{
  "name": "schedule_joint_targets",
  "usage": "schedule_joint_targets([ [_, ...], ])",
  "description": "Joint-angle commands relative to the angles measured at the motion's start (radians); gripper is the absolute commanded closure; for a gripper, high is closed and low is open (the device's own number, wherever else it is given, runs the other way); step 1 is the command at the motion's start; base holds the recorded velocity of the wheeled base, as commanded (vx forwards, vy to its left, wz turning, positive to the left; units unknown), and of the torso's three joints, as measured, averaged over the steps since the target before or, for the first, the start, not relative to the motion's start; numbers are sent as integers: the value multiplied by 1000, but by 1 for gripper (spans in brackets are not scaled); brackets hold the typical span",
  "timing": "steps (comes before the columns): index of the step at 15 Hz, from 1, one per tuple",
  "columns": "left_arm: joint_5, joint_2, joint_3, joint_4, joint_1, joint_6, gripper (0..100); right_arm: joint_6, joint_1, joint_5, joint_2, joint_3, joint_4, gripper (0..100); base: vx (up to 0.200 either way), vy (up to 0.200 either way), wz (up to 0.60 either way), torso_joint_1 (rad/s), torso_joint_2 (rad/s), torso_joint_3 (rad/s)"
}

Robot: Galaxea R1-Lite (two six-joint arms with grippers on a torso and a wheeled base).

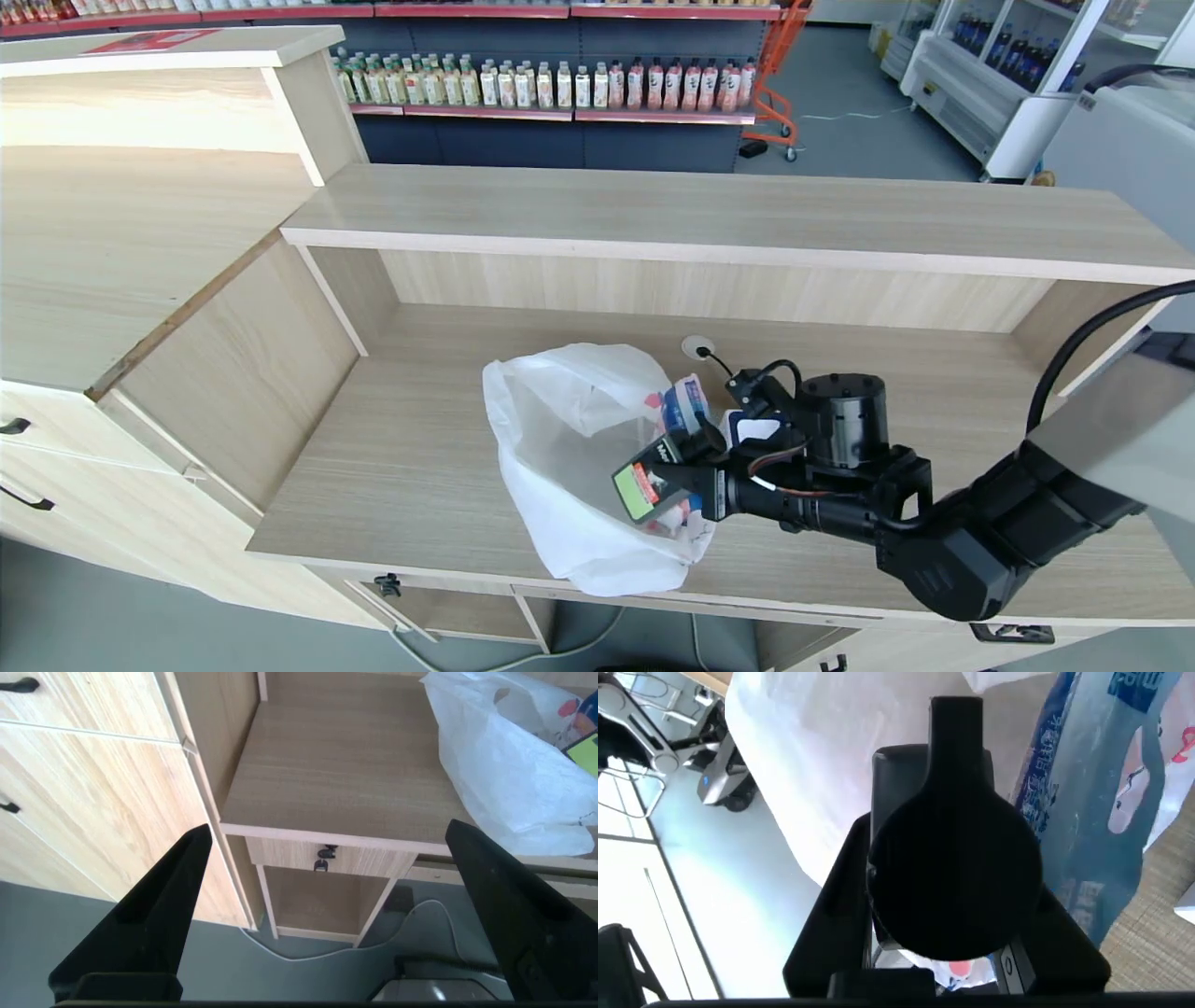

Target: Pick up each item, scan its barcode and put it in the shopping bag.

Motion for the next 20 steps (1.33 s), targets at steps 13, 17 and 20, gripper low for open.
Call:
schedule_joint_targets([
  [13,0,0,0,0,0,0,0,-174,51,0,192,-191,6,100,0,0,0,0,0,0],
  [17,0,0,0,0,0,0,0,-168,63,2,204,-227,9,0,0,0,0,0,0,0],
  [20,0,0,0,0,0,0,0,-154,55,5,193,-249,11,0,0,0,0,0,0,0],
])
